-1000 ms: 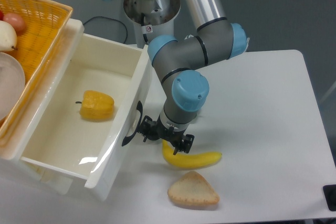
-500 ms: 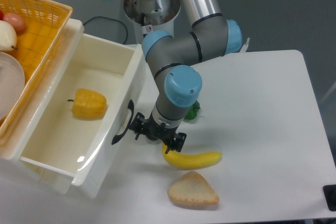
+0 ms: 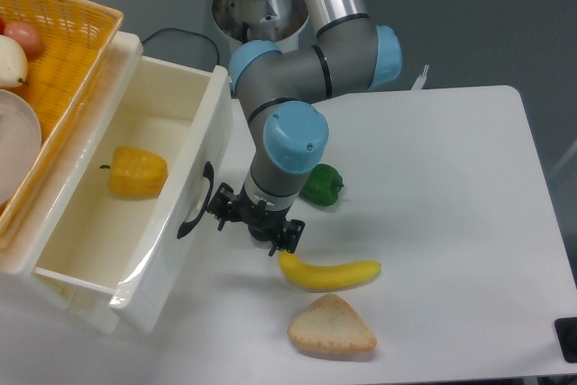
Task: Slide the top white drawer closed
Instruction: 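Push the drawer front inward with the gripper until it shuts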
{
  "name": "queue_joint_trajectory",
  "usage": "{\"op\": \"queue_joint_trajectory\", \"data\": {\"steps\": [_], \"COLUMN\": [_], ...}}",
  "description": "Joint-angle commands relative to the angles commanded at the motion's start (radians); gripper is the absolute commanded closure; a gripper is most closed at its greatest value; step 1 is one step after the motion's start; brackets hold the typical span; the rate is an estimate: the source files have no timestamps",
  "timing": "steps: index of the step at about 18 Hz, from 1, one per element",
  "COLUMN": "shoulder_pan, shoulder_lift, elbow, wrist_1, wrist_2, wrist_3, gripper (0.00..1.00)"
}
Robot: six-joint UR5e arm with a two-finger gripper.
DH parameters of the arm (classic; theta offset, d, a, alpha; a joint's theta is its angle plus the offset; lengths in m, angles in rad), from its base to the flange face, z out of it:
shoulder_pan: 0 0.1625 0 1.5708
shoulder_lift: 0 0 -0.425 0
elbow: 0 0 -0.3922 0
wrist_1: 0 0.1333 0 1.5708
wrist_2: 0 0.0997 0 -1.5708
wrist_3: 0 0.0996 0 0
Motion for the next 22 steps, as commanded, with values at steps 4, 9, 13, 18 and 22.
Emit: {"op": "queue_joint_trajectory", "data": {"steps": [4, 9, 13, 18, 22], "shoulder_pan": [-0.02, -0.044, -0.063, -0.084, -0.095], "shoulder_lift": [0.008, 0.014, 0.014, 0.014, 0.014], "elbow": [-0.002, -0.005, -0.005, -0.006, -0.005], "wrist_1": [0.0, 0.0, 0.0, 0.0, 0.002], "wrist_2": [0.0, 0.003, 0.002, 0.0, 0.0], "wrist_3": [-0.008, -0.009, -0.009, -0.008, -0.003], "gripper": [0.0, 0.0, 0.0, 0.0, 0.0]}}
